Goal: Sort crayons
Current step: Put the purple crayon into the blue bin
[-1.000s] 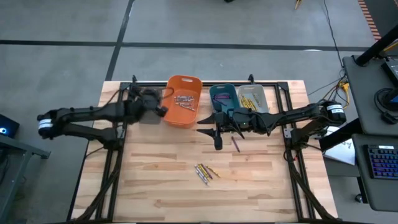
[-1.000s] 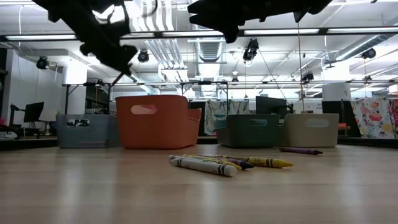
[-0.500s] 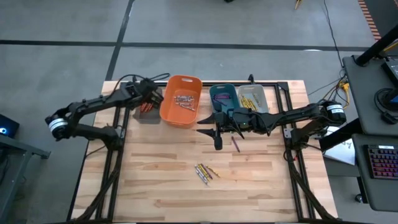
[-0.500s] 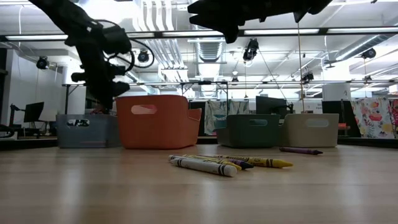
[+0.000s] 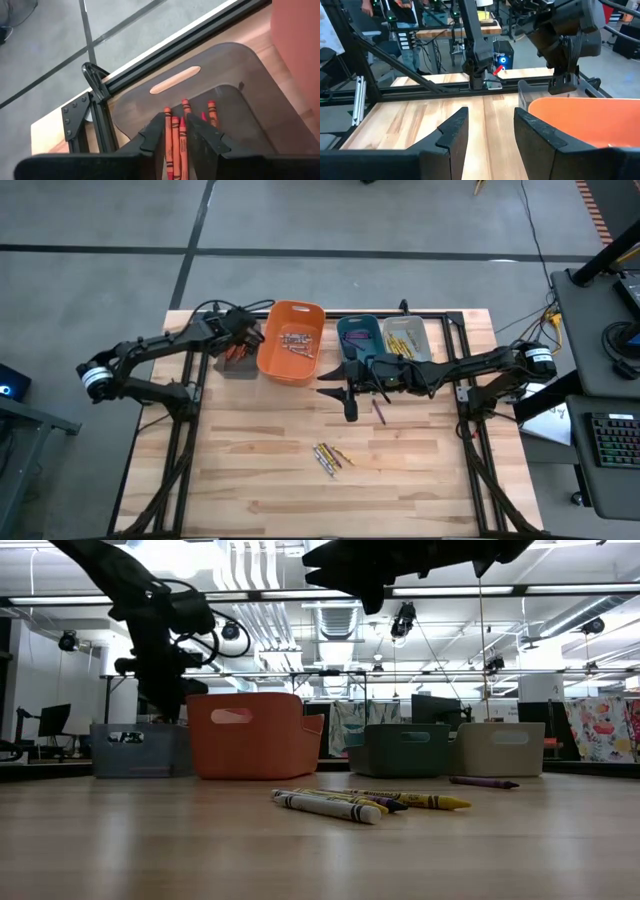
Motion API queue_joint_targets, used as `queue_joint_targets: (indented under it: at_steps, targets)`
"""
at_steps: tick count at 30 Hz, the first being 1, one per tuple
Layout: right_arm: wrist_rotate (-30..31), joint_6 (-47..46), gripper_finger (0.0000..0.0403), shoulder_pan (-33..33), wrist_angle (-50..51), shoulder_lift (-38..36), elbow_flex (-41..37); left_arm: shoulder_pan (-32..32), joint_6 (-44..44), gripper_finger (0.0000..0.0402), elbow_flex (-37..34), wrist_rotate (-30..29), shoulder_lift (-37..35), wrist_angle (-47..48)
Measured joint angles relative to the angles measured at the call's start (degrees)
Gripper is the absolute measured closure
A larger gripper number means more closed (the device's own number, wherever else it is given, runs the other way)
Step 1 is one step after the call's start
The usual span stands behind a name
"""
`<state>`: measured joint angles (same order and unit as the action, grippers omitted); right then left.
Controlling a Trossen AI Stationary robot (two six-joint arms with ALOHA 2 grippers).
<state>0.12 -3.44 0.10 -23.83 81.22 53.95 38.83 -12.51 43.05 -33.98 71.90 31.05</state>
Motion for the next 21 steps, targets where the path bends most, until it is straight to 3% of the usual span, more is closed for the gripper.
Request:
queue_joint_targets:
  at_steps: [8, 16, 21]
  targets:
    - [0.0, -5.5, 0.0259, 0.0, 2.6, 0.0, 0.0, -4.3, -0.3, 0.0338, 0.0, 0.0, -4.5, 0.4]
    - [0.5, -19.2, 0.0264, 0.0, 10.8, 0.0, 0.0, -16.4, -0.3, 0.0338, -0.1, 0.0, -11.8, -1.9]
    - [0.5, -28.1, 0.0264, 0.0, 22.9, 0.0, 1.6, -23.9, 1.6, 0.0338, -0.1, 0.0, -15.9, -5.4]
